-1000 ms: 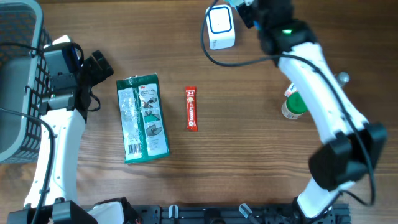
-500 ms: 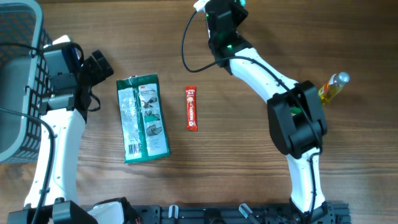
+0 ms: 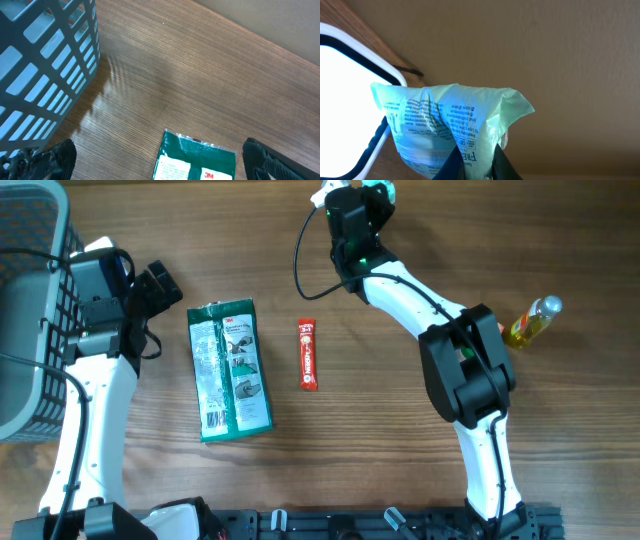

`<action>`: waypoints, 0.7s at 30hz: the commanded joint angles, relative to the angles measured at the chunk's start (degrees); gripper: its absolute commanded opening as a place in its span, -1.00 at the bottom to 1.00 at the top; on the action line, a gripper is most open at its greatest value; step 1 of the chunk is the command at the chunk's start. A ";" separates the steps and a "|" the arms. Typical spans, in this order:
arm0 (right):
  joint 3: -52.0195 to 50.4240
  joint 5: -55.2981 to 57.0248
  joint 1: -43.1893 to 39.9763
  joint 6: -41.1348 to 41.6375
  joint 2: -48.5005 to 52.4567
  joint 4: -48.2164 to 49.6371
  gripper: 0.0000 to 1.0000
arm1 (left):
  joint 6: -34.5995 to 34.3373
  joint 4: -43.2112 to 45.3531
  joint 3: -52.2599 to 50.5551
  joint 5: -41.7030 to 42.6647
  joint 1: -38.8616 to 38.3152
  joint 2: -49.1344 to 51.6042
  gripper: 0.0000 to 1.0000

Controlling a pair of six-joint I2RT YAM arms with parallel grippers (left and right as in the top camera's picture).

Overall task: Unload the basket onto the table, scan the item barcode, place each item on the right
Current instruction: 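Hold the wipes pack up to the scanner window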

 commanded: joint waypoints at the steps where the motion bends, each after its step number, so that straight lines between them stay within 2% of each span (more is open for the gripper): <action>1: 0.22 1.14 1.70 -0.07 0.96 -2.01 -0.91 | 0.48 0.17 0.61 -0.33 0.15 -0.50 1.00; 11: -2.54 0.94 3.96 0.28 1.14 -6.40 -0.91 | 0.50 0.17 0.61 -0.33 0.15 -0.50 1.00; 15: -2.78 0.07 4.02 0.13 1.14 -11.08 -0.91 | 0.48 0.17 0.61 -0.33 0.15 -0.50 1.00; 21: -2.75 -1.07 3.98 0.13 0.61 -10.19 -0.91 | 0.48 0.17 0.61 -0.33 0.15 -0.50 1.00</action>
